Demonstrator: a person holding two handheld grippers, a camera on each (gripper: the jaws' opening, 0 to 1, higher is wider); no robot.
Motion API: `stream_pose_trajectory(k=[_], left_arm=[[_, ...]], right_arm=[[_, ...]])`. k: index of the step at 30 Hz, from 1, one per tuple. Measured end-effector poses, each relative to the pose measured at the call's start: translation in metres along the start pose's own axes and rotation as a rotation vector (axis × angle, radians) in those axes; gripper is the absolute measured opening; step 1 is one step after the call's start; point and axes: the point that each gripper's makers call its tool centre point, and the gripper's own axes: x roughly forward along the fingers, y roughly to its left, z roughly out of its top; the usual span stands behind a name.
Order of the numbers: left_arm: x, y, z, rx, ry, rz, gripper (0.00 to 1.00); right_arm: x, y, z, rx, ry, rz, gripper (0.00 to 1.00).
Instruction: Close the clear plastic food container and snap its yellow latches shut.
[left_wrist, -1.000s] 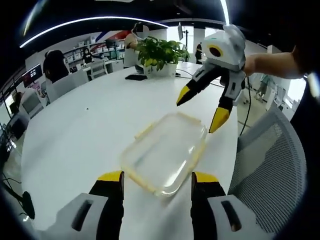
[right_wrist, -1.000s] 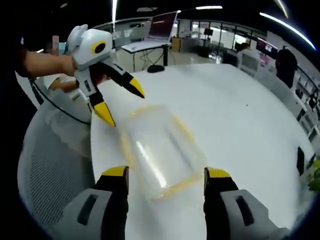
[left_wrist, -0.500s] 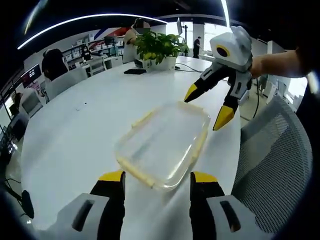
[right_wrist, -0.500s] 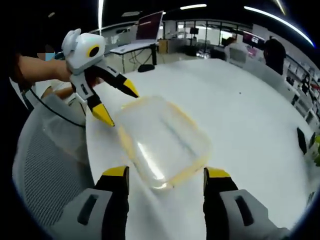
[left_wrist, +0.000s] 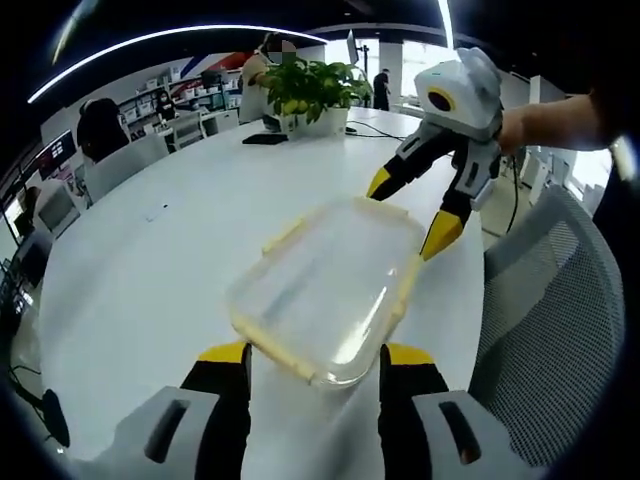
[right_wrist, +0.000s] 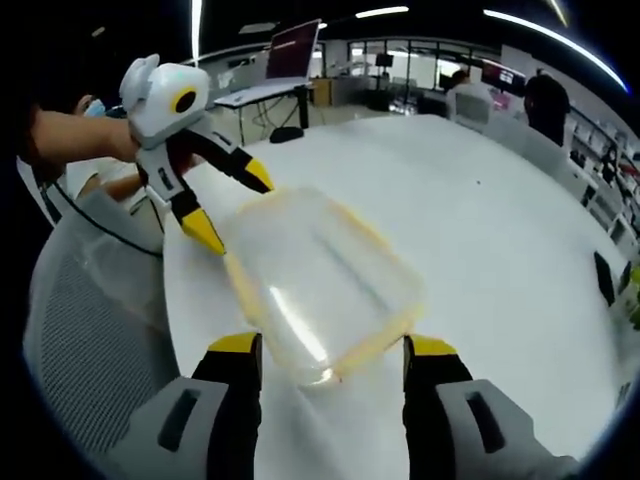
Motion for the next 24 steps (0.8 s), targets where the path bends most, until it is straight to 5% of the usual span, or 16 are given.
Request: stream_pose_trajectory(k=[24], left_arm=[[0.019,0.046,0.012,0.001,0.035,0.010,0.46]], right_arm=[[0.024,-0.038,0.026,-0.014,0.017,-0.002,0.54]])
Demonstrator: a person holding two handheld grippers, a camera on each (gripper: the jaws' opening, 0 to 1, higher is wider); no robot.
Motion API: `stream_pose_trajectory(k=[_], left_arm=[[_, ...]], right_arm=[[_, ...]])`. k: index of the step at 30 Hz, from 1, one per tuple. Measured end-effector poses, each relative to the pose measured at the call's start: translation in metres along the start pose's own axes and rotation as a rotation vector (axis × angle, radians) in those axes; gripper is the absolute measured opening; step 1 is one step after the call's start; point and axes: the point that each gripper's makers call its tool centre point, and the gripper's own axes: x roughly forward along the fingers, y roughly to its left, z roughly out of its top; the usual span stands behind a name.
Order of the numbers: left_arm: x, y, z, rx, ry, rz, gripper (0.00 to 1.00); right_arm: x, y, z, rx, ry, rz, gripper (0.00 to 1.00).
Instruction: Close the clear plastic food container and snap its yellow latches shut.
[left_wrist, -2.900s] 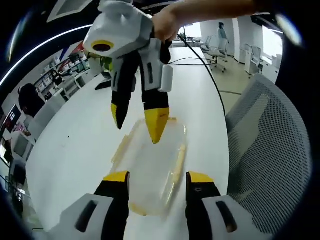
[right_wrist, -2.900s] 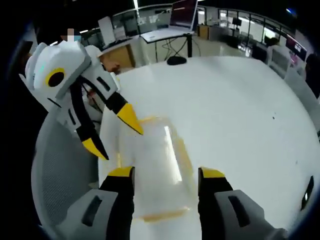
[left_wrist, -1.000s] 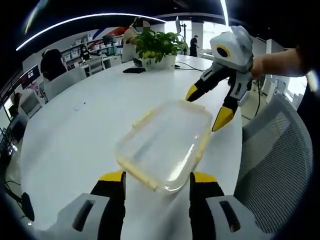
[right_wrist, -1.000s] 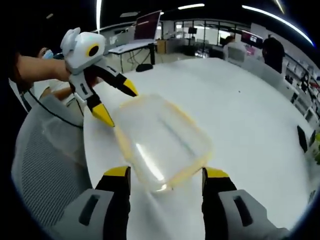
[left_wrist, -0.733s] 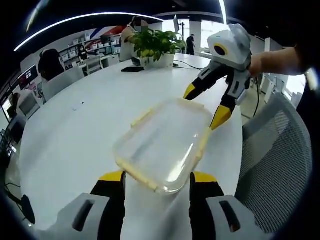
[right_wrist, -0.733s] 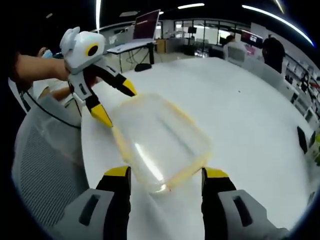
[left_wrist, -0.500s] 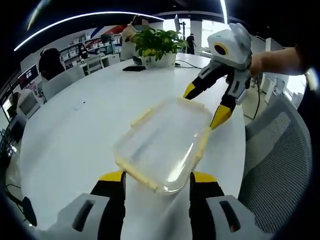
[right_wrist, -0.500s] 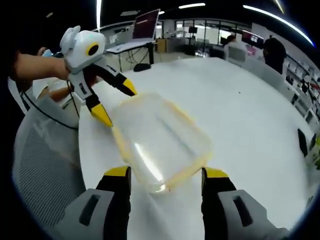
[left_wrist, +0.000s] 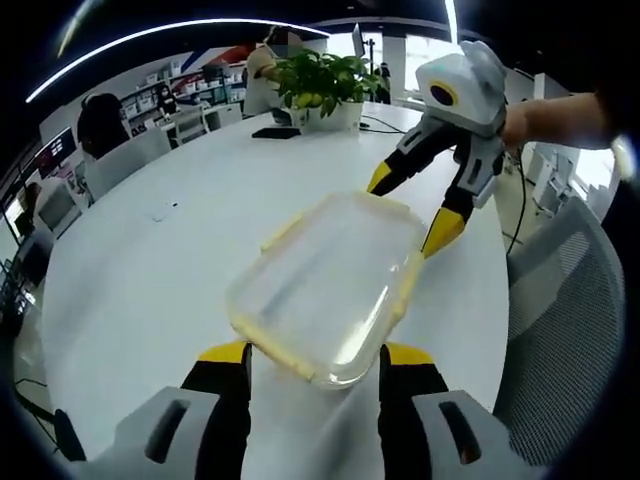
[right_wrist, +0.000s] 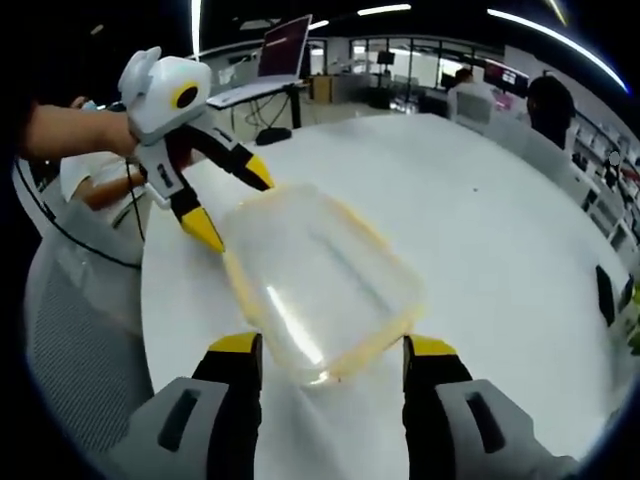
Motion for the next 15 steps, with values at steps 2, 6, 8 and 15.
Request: stream_pose_trajectory(k=[2,6,8,15], left_arm=[[0.002,0.004,0.002,-0.002,0.002,0.002,0.46],[0.005,0.012,0.004,-0.009,0.002,0.003,0.45],[0.007,0.016,0.004,-0.016,0.003,0.005,0.45],[0.009,0.026,0.003,-0.024,0.016,0.007,0.44]], right_arm=[[0.002,-0.004,0.002,-0.001,0.001,-0.001,0.54],[0.006,-0.012,0.007,-0.004,0.002,0.000,0.54],[0.008,-0.015,0.009,-0.006,0.004,0.001,0.54],[0.015,-0.021,0.016,-0.009,0.005,0.003,0.54]])
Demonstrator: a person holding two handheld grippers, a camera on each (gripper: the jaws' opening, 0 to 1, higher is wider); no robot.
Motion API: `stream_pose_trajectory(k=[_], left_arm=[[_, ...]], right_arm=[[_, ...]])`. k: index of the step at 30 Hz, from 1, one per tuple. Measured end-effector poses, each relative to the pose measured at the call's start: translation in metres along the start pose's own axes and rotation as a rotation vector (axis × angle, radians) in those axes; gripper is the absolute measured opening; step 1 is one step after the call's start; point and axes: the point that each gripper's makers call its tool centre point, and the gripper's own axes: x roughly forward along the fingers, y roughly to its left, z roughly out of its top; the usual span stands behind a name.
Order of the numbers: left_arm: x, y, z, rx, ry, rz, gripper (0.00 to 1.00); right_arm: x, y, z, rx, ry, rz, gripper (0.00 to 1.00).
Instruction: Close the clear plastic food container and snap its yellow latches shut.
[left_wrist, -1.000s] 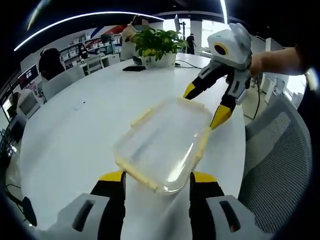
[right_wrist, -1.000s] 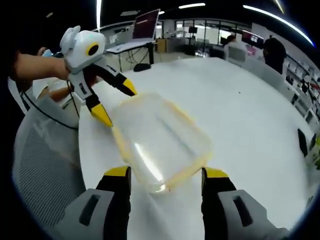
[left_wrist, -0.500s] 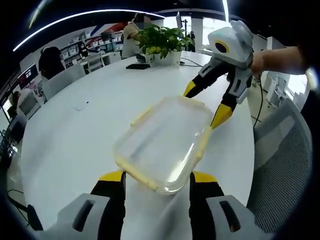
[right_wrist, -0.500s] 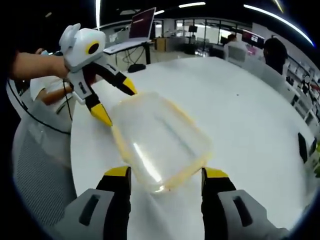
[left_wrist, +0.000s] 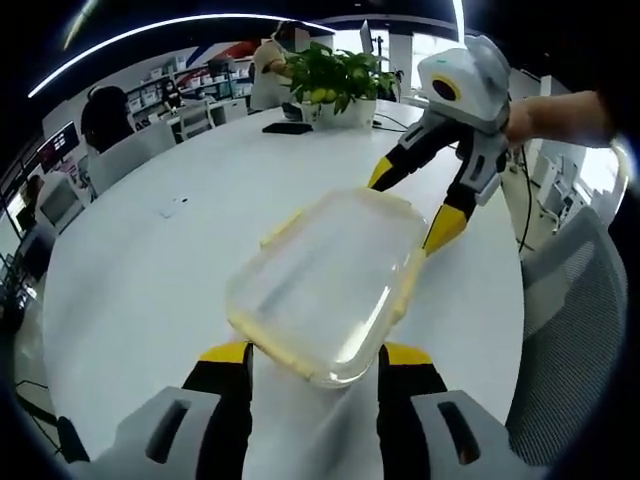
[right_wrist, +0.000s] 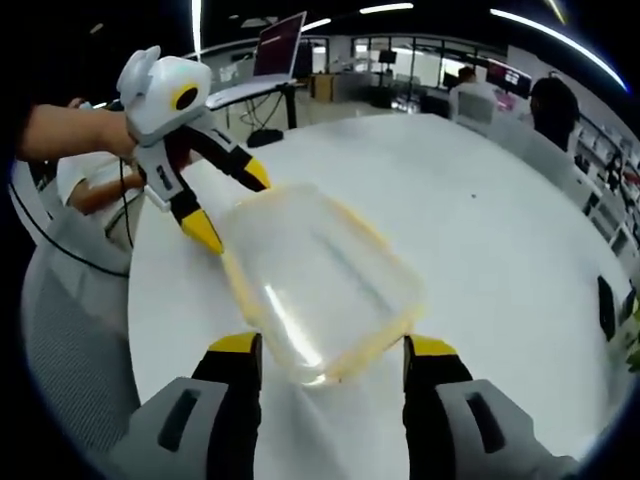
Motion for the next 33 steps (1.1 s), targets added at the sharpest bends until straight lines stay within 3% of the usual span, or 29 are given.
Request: stream_pose_trajectory(k=[18,25,33], left_arm=[[0.006,0.005,0.001,-0.018,-0.001,-0.006,0.44],[-0.005,-0.001,0.003,-0.037,-0.038,0.006,0.48],[-0.021,-0.009,0.002,-0.056,-0.095,0.024,0.58]], right_arm=[[0.001,-0.002,0.000,0.014,-0.004,-0.005,0.54],[-0.008,0.005,-0.006,0.006,-0.016,-0.025,0.57],[-0.026,0.015,-0.013,0.023,-0.083,-0.055,0.64]])
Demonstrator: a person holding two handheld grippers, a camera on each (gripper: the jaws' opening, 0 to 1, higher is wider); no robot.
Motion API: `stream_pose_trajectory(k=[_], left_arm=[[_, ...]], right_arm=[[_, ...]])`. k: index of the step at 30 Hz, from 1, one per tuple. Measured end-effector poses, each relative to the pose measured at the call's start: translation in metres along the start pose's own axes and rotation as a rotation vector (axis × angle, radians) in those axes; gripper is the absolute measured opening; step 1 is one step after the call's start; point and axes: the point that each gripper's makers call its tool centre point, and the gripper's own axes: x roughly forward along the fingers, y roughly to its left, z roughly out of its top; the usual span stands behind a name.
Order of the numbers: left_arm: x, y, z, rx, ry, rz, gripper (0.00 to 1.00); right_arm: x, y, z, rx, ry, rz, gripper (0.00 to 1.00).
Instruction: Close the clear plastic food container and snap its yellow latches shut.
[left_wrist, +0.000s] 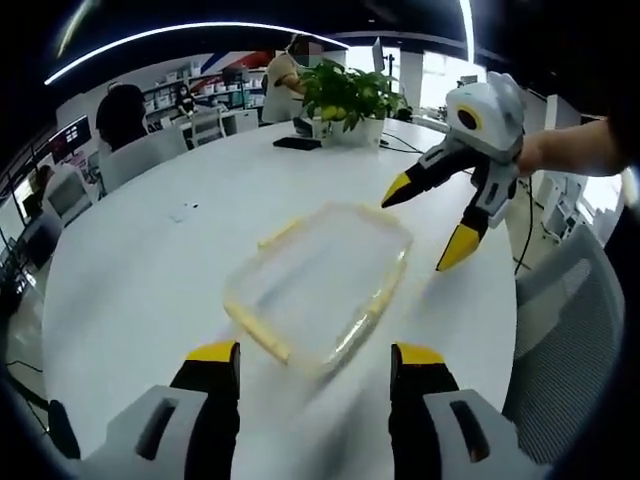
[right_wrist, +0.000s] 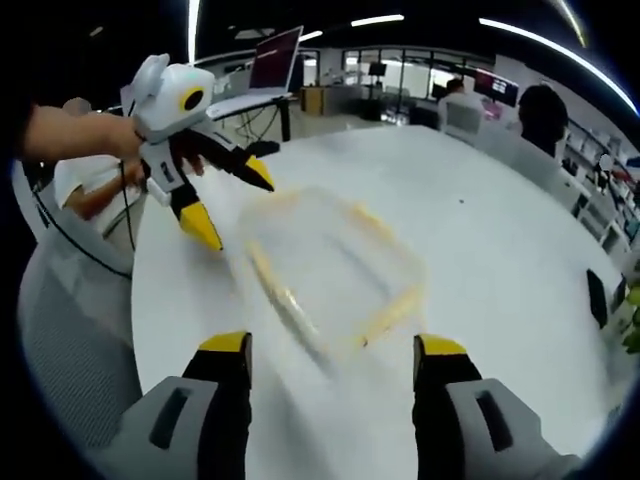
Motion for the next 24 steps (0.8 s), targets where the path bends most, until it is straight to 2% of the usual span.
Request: stream_pose_trajectory(k=[11,14,17,24], left_arm=[[-0.027,-0.014,-0.004,0.000,-0.077,0.045,0.66],[-0.038,-0.017,-0.002,-0.011,-0.115,0.061,0.68],[-0.047,-0.021,0.002,-0.020,-0.168,0.079,0.68],[-0.066,-0.031,-0.005,-0.039,-0.213,0.116,0.79]], right_arm=[[-0.027,0.018,-0.004,0.030,-0.098,-0.032,0.71],[-0.035,0.024,-0.005,0.048,-0.128,-0.042,0.73],[-0.041,0.028,-0.008,0.029,-0.162,-0.067,0.78],[-0.052,0.039,-0.017,0.037,-0.175,-0.085,0.84]])
